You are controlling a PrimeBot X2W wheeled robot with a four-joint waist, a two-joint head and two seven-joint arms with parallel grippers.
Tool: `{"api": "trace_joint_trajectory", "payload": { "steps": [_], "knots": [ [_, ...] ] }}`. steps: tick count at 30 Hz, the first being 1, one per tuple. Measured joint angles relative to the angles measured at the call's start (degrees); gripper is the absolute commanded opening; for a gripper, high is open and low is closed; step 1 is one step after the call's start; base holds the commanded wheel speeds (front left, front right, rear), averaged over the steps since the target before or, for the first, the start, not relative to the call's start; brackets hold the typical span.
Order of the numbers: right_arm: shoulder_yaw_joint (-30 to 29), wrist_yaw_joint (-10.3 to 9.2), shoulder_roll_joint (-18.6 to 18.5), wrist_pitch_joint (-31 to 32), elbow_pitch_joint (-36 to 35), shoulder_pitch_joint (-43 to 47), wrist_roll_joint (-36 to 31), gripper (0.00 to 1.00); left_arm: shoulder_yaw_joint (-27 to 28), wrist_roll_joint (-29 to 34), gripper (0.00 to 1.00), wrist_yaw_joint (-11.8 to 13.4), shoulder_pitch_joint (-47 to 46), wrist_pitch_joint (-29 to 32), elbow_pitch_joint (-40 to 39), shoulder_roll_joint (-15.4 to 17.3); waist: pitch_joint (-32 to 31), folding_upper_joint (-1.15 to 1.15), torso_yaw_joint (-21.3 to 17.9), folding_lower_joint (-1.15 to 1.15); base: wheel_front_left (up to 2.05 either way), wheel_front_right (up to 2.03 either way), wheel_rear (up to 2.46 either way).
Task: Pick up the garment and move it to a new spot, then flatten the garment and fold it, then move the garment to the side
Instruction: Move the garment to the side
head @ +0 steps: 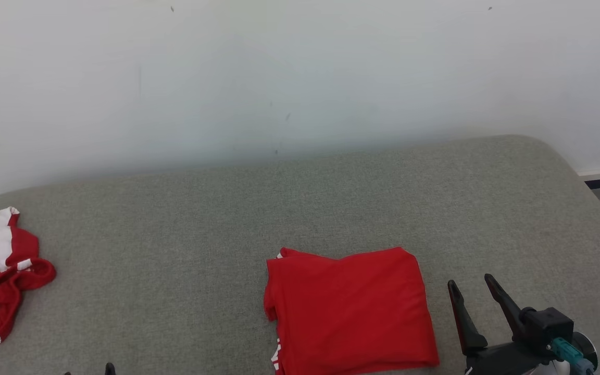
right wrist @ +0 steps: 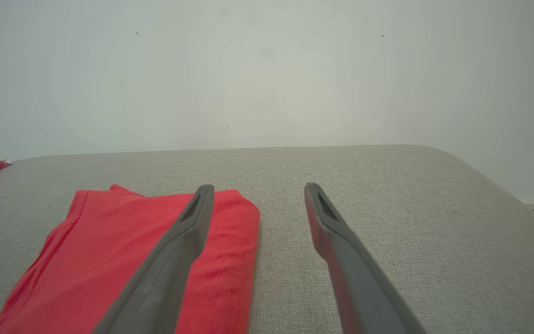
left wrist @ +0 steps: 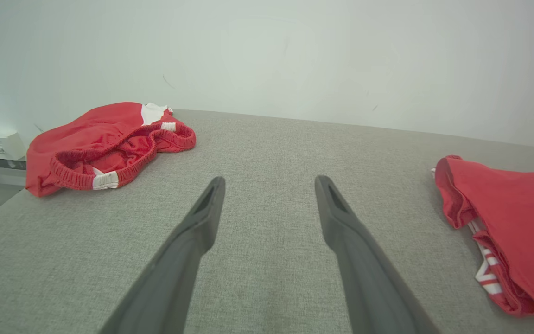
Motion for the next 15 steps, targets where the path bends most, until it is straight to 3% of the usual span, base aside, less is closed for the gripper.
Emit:
{"api": "trace_joint_trajectory", "payload": {
  "steps": [5, 14, 15],
  "knots": [
    [-0.7, 0.00, 0.0, 4.3, 0.7, -1.5, 2.0, 1.00, -0.2, 0.0, 1.00, -0.1, 0.0, 0.0, 0.0, 0.0, 0.2, 0.00, 0.4, 0.00, 0.00, 0.00, 0.00],
    [-2.7, 0.00, -0.5, 35.4, 2.6, -6.1, 10.5, 1.00, -1.4, -0.2, 1.00, -0.2, -0.7, 0.0, 0.3, 0.0, 1.3, 0.00, 2.1, 0.00, 0.00, 0.00, 0.00],
    [-4.1, -0.01, -0.5, 41.3, 3.1, -7.0, 10.8, 1.00, -1.6, -0.2, 1.00, -0.2, -1.2, 0.0, 0.3, 0.0, 1.7, 0.00, 2.7, 0.00, 0.00, 0.00, 0.00]
  ]
}}
